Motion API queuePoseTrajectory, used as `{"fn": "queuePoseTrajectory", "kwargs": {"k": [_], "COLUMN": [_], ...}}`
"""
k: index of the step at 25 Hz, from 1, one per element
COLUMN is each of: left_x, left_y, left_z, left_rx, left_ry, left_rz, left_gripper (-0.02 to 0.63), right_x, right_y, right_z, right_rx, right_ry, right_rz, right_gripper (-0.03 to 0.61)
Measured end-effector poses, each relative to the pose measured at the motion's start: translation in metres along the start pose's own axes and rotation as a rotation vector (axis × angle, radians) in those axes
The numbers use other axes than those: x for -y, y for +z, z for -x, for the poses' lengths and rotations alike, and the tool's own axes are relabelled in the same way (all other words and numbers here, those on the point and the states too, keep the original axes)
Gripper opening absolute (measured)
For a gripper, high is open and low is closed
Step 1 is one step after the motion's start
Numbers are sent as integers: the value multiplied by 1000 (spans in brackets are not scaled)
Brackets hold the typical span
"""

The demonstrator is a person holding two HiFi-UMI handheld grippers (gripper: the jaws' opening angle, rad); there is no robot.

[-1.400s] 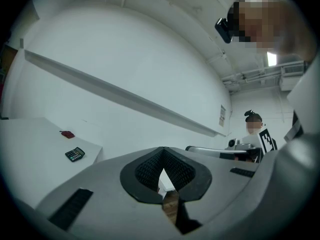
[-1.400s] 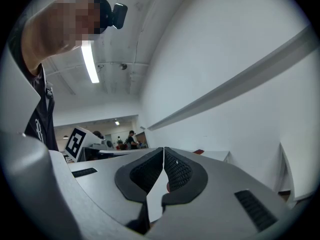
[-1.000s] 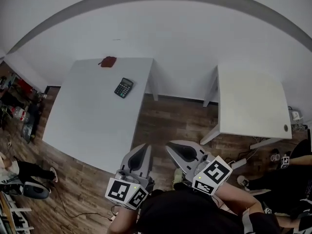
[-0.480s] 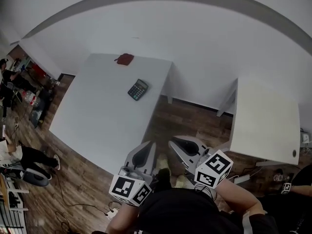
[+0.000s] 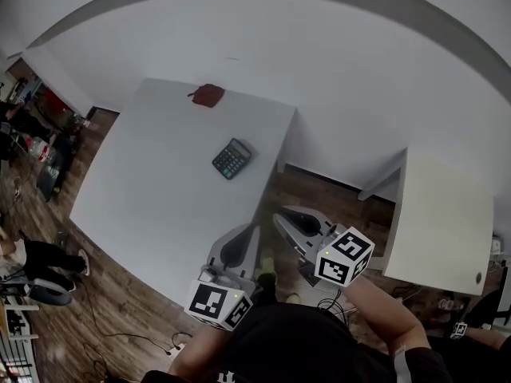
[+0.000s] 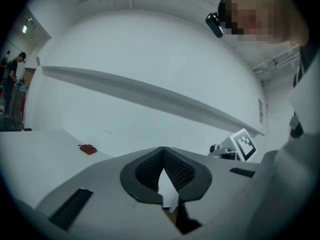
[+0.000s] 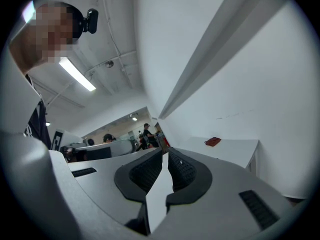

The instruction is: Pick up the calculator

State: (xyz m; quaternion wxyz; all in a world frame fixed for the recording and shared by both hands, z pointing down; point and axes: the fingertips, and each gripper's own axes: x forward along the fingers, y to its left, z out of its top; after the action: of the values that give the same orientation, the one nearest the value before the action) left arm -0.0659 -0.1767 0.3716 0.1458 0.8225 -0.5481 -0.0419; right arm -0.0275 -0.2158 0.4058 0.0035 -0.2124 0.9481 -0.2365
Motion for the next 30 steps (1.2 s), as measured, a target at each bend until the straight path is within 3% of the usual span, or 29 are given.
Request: {"fn": "queuePoseTrajectory", "kwargs": {"k": [4,10,17,22,30], "left_x": [-43,-96,-152,-173,-197], "left_y": [-3,-20,-36,-47,-65], "left_z": [-32,-60,-85,-93,-89], "left_rx": [-15,-80,-131,-156,-184], "left_ry": [10,34,73,90,131], "left_rz": [12,61,124,155,206], "left_gripper": [5,5,5,5,5], "right_x": [62,155,254,286,306], "right_y": [-21,-89,-154,-189,-212], "right_z": [-61,-135,-190,-213,-242], "right_rx": [-85,-284,-323,-344,-395], "right_ry": [-28,-117,-244,-274,-313], "right_rz": [-63,-198,-437,-505,-523], "right_gripper": [28,65,98,110,110]}}
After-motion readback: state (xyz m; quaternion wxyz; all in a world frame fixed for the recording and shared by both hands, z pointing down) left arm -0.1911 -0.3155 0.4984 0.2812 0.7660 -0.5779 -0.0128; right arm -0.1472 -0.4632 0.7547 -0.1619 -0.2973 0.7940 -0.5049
